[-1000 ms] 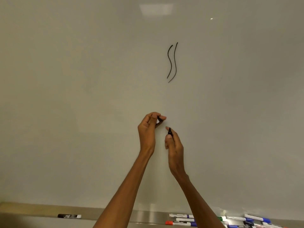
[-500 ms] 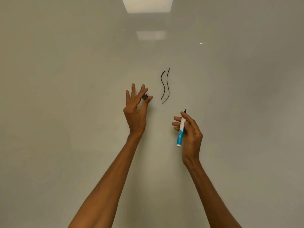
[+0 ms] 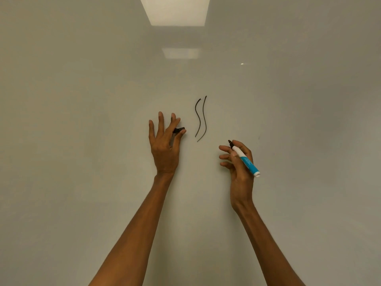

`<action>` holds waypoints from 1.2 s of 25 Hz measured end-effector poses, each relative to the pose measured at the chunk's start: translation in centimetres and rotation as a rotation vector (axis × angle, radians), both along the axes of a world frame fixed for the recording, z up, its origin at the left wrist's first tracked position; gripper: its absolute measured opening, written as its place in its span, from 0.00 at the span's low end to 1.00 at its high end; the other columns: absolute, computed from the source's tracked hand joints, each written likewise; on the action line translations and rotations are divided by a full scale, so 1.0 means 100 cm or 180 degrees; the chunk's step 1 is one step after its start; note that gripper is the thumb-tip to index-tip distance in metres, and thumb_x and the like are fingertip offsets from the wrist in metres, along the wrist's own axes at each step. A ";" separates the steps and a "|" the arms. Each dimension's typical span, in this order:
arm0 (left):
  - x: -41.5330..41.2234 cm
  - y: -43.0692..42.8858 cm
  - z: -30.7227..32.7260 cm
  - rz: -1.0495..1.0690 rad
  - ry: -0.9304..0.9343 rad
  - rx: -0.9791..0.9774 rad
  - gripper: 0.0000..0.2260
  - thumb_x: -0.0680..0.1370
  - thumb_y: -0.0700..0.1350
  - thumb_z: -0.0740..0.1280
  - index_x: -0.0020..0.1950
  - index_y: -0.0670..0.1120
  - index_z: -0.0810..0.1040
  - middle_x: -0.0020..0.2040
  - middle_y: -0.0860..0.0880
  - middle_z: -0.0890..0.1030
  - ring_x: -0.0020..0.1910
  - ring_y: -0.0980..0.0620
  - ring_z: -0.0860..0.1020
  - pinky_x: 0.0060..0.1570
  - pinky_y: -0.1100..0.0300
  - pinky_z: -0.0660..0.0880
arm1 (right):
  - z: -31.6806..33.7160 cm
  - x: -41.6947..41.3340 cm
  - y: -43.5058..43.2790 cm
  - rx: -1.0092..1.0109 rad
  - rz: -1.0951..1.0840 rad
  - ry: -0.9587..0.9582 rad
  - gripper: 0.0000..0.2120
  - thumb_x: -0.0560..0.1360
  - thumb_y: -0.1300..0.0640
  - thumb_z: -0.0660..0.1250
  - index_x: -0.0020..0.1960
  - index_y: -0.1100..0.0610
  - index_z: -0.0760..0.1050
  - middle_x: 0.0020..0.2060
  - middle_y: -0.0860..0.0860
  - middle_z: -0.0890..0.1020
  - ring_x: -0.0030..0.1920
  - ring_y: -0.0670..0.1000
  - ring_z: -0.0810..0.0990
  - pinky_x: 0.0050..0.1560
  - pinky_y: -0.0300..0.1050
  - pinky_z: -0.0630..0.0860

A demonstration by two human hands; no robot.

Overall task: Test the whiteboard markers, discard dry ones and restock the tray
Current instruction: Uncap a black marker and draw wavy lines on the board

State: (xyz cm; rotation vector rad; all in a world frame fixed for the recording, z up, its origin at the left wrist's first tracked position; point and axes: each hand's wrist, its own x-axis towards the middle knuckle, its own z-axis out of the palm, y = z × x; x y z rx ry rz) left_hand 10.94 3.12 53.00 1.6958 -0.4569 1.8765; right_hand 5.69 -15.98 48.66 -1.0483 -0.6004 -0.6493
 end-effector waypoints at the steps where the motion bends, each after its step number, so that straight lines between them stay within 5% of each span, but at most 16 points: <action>1: 0.002 0.001 -0.001 0.0065 -0.0037 0.0067 0.16 0.80 0.46 0.69 0.65 0.40 0.79 0.68 0.45 0.77 0.75 0.44 0.66 0.77 0.44 0.56 | 0.003 0.002 0.003 0.0050 -0.0008 0.0037 0.14 0.80 0.51 0.59 0.64 0.51 0.73 0.56 0.55 0.83 0.51 0.57 0.81 0.53 0.48 0.79; 7: 0.005 0.005 -0.002 0.0162 -0.0180 0.0210 0.14 0.77 0.44 0.72 0.61 0.41 0.82 0.69 0.42 0.76 0.74 0.41 0.67 0.75 0.37 0.58 | 0.020 0.014 0.019 -0.0010 -0.0319 0.0067 0.21 0.79 0.41 0.56 0.62 0.53 0.76 0.49 0.56 0.83 0.45 0.52 0.82 0.48 0.45 0.80; 11: 0.005 0.005 -0.002 0.0236 -0.0222 0.0221 0.13 0.77 0.45 0.72 0.60 0.42 0.82 0.69 0.44 0.74 0.75 0.41 0.66 0.75 0.36 0.56 | 0.033 0.017 0.023 -0.0050 -0.0491 -0.0088 0.14 0.83 0.55 0.58 0.63 0.60 0.76 0.43 0.55 0.82 0.41 0.50 0.80 0.46 0.43 0.80; 17: 0.005 0.006 -0.003 0.0167 -0.0222 0.0081 0.10 0.77 0.46 0.73 0.55 0.42 0.83 0.67 0.44 0.77 0.74 0.43 0.68 0.75 0.37 0.56 | 0.058 0.016 0.027 -0.0004 -0.0517 -0.0125 0.11 0.80 0.59 0.64 0.61 0.60 0.76 0.47 0.56 0.85 0.45 0.54 0.85 0.48 0.43 0.82; 21: 0.004 0.005 -0.004 0.0139 -0.0252 -0.0022 0.09 0.78 0.44 0.72 0.54 0.41 0.83 0.66 0.43 0.78 0.74 0.43 0.69 0.76 0.38 0.55 | 0.059 0.019 0.027 -0.0103 -0.0685 -0.0129 0.18 0.77 0.53 0.68 0.65 0.58 0.76 0.55 0.56 0.83 0.53 0.54 0.84 0.56 0.47 0.81; 25: 0.005 0.004 -0.005 0.0166 -0.0214 -0.0047 0.13 0.78 0.43 0.71 0.60 0.39 0.81 0.66 0.45 0.79 0.73 0.44 0.69 0.76 0.38 0.56 | 0.062 0.019 0.026 -0.0058 -0.0758 -0.0128 0.22 0.76 0.49 0.67 0.65 0.60 0.76 0.55 0.58 0.83 0.50 0.53 0.85 0.52 0.43 0.81; 30: 0.004 0.004 -0.005 0.0196 -0.0264 -0.0044 0.13 0.78 0.44 0.71 0.59 0.39 0.82 0.65 0.46 0.79 0.72 0.44 0.70 0.76 0.39 0.56 | 0.076 0.018 0.025 -0.0292 -0.1228 -0.0472 0.14 0.77 0.57 0.70 0.62 0.60 0.78 0.52 0.49 0.83 0.52 0.45 0.83 0.51 0.37 0.80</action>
